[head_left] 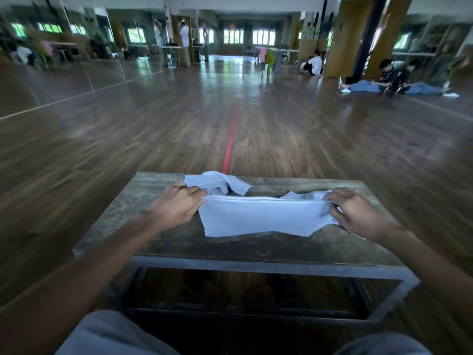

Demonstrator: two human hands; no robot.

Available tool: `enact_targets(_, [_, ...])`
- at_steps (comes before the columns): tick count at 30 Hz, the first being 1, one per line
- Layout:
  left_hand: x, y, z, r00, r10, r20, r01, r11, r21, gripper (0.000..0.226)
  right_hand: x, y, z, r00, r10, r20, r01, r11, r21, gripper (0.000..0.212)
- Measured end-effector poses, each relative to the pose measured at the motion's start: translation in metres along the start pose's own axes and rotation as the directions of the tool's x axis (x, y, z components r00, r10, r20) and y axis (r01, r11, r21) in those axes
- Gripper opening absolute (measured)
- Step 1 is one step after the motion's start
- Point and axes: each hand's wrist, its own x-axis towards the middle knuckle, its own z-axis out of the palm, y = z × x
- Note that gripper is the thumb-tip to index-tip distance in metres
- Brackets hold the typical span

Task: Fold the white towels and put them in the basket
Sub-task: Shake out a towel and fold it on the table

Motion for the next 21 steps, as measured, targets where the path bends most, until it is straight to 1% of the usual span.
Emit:
enact_targets(1, [0.008,-0.006,-0.014,1.0,-0.004,-0.001,0.004,1.0,0.017,0.035,0.01,0.002,-0.017,1.0,0.0,-0.03,-0.001,1.0,-0.021,0.046])
enact_targets(2, [0.016,-0.01,-0.028,1.0,-0.028,0.005,0.027,0.999,0.016,0.032,0.019,0.005,-0.033,0.999,0.01,-0.053,-0.012,0.999,-0.038,0.041])
enact_targets(3, [0.023,-0.016,-0.039,0.997,-0.072,0.027,0.072,0.997,-0.011,0.03,0.027,0.007,-0.048,0.998,0.024,-0.06,-0.026,0.999,-0.032,0.03])
enact_targets(4, [0.03,-0.02,-0.05,0.991,-0.111,0.071,0.116,0.991,-0.072,0.029,0.035,0.01,-0.062,0.998,0.027,-0.052,-0.026,1.0,0.01,0.019])
enact_targets(5, [0.035,-0.023,-0.061,0.981,-0.14,0.13,0.159,0.976,-0.147,0.029,0.041,0.01,-0.076,0.999,0.014,-0.034,-0.012,0.998,0.064,0.011])
enact_targets(6, [0.04,-0.027,-0.07,0.975,-0.158,0.155,0.189,0.96,-0.206,0.029,0.046,0.009,-0.089,1.0,0.002,-0.008,-0.001,0.995,0.103,0.008])
enact_targets(8, [0.048,-0.034,-0.086,0.984,-0.165,0.072,0.179,0.939,-0.293,0.038,0.052,0.007,-0.11,0.998,-0.009,0.056,0.002,0.992,0.124,0.006])
enact_targets(9, [0.048,-0.039,-0.093,0.985,-0.164,0.05,0.171,0.936,-0.307,0.041,0.054,0.005,-0.119,0.997,-0.018,0.08,0.009,0.993,0.117,0.007])
enact_targets(10, [0.049,-0.042,-0.1,0.987,-0.151,0.054,0.161,0.941,-0.299,0.043,0.056,0.004,-0.127,0.996,-0.031,0.087,0.021,0.994,0.109,0.008])
enact_targets(12, [0.047,-0.048,-0.11,0.989,-0.115,0.091,0.131,0.972,-0.197,0.047,0.058,0.003,-0.139,0.997,-0.039,0.063,0.033,0.994,0.101,0.01])
enact_targets(13, [0.047,-0.049,-0.114,0.988,-0.099,0.118,0.115,0.984,-0.136,0.046,0.059,0.002,-0.143,0.998,-0.036,0.045,0.031,0.995,0.098,0.011])
enact_targets(14, [0.048,-0.048,-0.118,0.986,-0.086,0.141,0.103,0.988,-0.114,0.043,0.06,0.002,-0.147,0.999,-0.03,0.042,0.026,0.995,0.093,0.012])
enact_targets(18, [0.051,-0.036,-0.125,0.981,-0.079,0.178,0.094,0.992,-0.082,0.031,0.058,0.0,-0.15,0.989,-0.008,0.15,-0.001,0.998,0.063,0.013])
enact_targets(19, [0.049,-0.034,-0.126,0.982,-0.089,0.164,0.105,0.99,-0.094,0.034,0.056,-0.001,-0.15,0.99,-0.009,0.142,-0.002,0.997,0.072,0.012])
enact_targets(21, [0.047,-0.034,-0.122,0.99,-0.088,0.109,0.108,0.975,-0.194,0.043,0.052,-0.004,-0.15,0.995,-0.01,0.099,-0.004,0.99,0.142,0.01])
